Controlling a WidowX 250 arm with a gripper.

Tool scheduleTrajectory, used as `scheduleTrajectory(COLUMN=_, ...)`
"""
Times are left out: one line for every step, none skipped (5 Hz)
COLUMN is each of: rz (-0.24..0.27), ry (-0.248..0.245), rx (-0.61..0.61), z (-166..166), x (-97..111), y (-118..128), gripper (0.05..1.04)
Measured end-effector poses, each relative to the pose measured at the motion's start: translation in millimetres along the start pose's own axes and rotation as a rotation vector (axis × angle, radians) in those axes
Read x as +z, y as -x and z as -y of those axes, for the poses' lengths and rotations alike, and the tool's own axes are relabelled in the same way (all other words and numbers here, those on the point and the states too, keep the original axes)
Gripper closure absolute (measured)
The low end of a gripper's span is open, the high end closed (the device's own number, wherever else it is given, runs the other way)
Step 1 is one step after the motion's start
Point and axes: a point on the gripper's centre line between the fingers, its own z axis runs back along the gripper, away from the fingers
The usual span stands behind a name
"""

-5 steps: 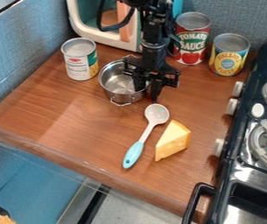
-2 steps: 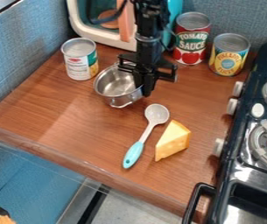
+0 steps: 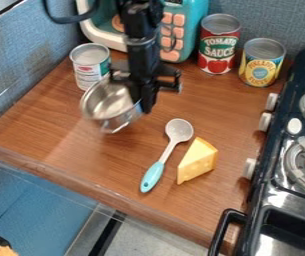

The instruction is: Move the pot to the bottom left of the table

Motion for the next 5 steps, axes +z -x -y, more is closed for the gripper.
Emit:
scheduleTrajectory(rz=-0.025, ry=-0.021, rx=0.036, z=-20.7, x=-8.4, y=28.7, gripper=1.01)
scheduleTrajectory(rz=-0.048, ry=-0.058, rx=0.052, z=-36.8, x=-19.2, y=44.6, gripper=1.01)
scheduleTrajectory(rz=-0.044, ry=-0.094, rx=0.071, z=-52.8, x=-23.4, y=45.8, gripper=1.01)
scheduleTrajectory(rz=-0.075, ry=-0.113, rx=0.068, z=-58.9, x=-33.2, y=49.0, gripper=0.983)
scheduleTrajectory(rz=-0.085, ry=-0.105, rx=0.072, z=-60.7, x=-37.4, y=50.3, gripper=0.801)
